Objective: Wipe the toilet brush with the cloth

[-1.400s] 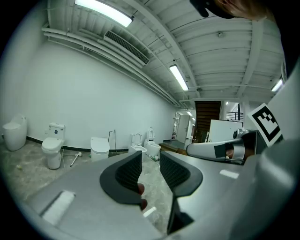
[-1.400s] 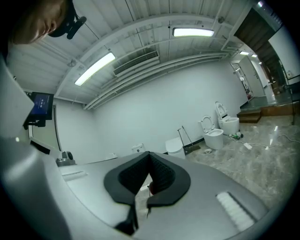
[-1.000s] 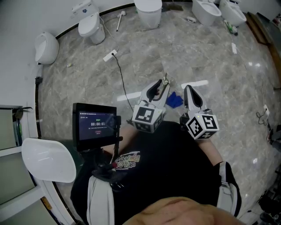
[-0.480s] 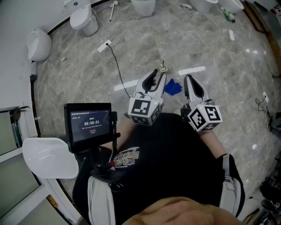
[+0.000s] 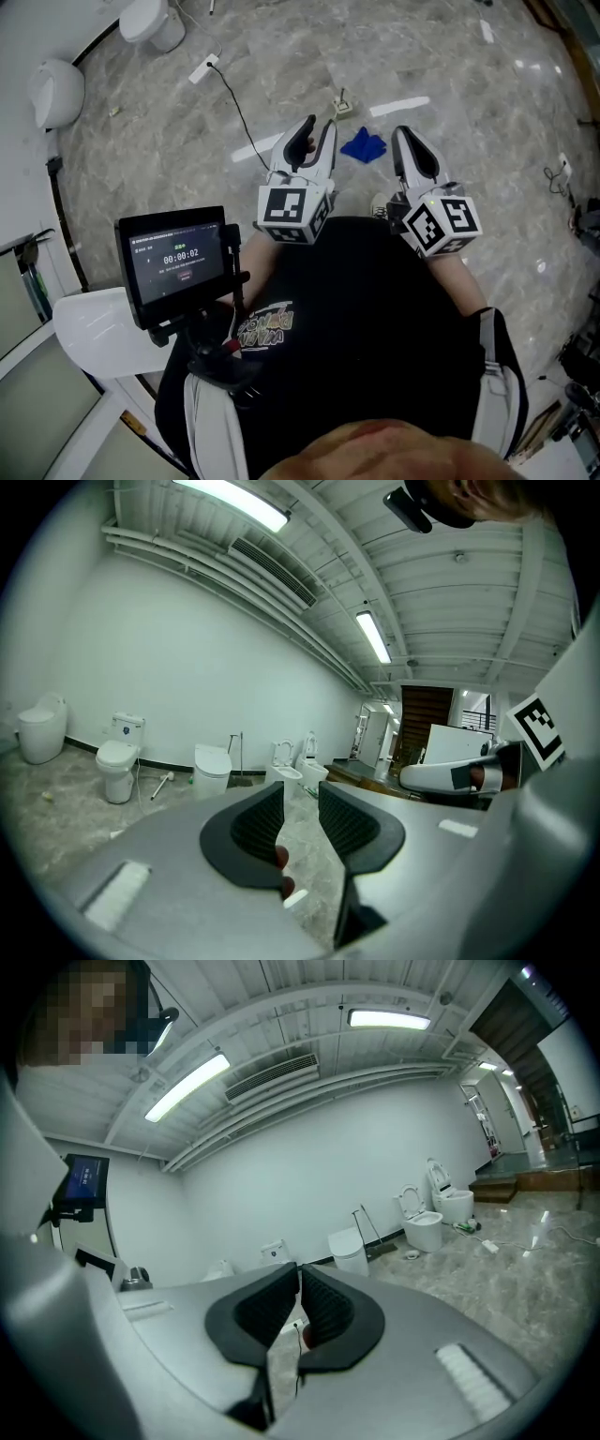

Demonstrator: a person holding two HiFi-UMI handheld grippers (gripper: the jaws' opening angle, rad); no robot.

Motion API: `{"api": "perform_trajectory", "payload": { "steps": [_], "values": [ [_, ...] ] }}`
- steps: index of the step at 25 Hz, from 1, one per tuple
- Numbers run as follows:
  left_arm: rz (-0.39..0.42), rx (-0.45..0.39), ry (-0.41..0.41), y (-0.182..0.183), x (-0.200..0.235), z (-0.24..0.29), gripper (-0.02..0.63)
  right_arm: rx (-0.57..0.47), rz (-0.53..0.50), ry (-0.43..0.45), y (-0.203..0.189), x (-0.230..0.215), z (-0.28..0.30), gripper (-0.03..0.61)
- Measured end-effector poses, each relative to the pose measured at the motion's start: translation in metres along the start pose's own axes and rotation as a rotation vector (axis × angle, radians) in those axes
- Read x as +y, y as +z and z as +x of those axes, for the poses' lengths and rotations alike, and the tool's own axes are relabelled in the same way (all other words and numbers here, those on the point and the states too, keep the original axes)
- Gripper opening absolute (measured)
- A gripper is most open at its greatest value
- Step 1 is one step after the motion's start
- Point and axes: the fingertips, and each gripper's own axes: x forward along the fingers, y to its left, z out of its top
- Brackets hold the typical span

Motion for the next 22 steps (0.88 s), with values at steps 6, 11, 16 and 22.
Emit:
{"api": "perform_trajectory", "payload": {
  "steps": [6,11,16,22],
  "values": [
    [0.045,0.042,-0.031,-0.013,0.002,-0.009,0.117,-0.003,0.028,-0.052,-0.018,-0.002,-0.012,0.043],
    [0.080,0.077,-0.083,-0.036,0.006,-0.023,0.117,-0.017,0.058,-0.115,-0.047,0.004,-0.029,0.057],
    [0.105,0.143,-0.140,-0.053,0.006,-0.021,0.117,-0.001,0.088,-0.190,-0.063,0.003,-0.044,0.064],
    [0.097,0.239,-0.151,-0.073,-0.003,0.037,0.117,0.088,0.145,-0.218,-0.067,-0.048,-0.027,0.071]
  ]
}}
